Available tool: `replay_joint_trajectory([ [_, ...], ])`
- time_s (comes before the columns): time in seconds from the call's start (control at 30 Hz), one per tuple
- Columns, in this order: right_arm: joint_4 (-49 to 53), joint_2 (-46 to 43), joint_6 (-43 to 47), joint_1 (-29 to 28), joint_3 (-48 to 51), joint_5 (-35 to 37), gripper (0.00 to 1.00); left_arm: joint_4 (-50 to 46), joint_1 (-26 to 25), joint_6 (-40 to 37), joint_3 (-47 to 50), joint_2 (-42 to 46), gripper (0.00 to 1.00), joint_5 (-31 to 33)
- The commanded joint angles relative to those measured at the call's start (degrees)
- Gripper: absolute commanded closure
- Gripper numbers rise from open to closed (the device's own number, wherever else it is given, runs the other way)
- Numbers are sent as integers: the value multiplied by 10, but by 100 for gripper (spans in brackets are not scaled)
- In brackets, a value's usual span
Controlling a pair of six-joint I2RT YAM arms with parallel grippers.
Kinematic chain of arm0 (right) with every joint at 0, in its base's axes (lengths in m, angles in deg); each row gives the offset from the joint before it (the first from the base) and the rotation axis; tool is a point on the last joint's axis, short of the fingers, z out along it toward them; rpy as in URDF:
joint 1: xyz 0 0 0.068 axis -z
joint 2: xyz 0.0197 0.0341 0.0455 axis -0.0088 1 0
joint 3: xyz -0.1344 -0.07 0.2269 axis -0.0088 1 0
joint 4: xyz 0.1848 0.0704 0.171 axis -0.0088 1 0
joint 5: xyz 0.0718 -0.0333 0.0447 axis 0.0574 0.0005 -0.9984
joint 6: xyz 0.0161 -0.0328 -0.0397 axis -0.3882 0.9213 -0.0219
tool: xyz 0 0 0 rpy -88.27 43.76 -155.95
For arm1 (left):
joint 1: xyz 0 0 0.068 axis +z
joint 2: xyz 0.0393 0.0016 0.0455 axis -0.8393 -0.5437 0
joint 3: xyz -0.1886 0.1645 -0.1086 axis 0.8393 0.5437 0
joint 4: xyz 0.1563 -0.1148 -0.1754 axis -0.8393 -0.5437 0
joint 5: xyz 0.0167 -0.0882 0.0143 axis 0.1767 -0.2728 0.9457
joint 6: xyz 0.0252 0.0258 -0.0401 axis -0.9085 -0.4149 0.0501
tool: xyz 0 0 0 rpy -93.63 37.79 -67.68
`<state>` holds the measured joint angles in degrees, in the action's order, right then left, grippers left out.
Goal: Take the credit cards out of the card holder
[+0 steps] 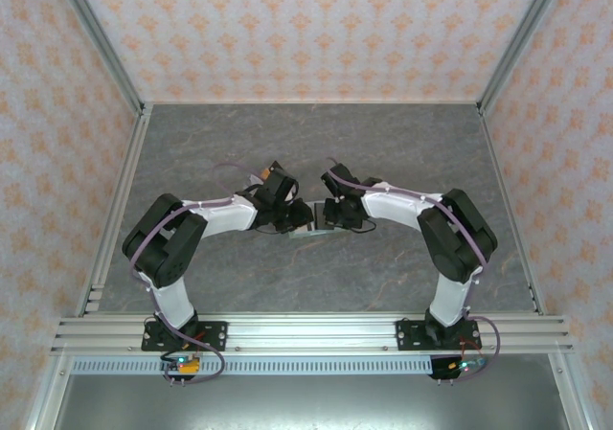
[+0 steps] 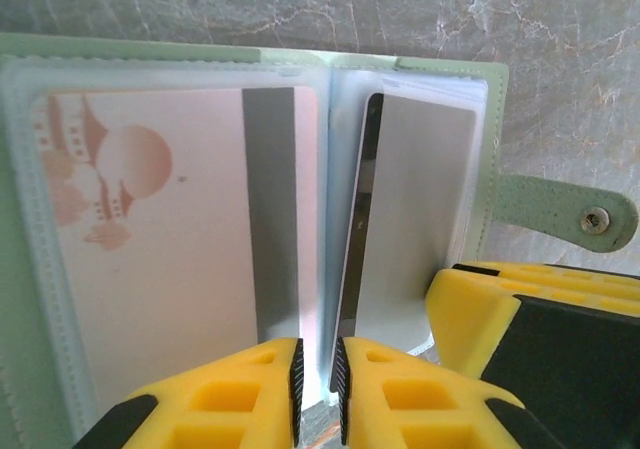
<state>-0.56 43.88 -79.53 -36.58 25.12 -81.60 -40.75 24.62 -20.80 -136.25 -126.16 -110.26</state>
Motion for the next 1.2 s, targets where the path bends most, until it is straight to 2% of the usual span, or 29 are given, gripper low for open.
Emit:
replay_joint_trajectory([
  [0.0,27,-14,-6,1,10,9,81,13,-8,8,0,-8,81,6],
  [0.83,-2,17,-7,0,-2,-23,84,67,-12,21,4,-49,81,-35],
  [1.17,1,24,-8,1,-2,-13,84,166,3,54,48,-22,87,-67],
])
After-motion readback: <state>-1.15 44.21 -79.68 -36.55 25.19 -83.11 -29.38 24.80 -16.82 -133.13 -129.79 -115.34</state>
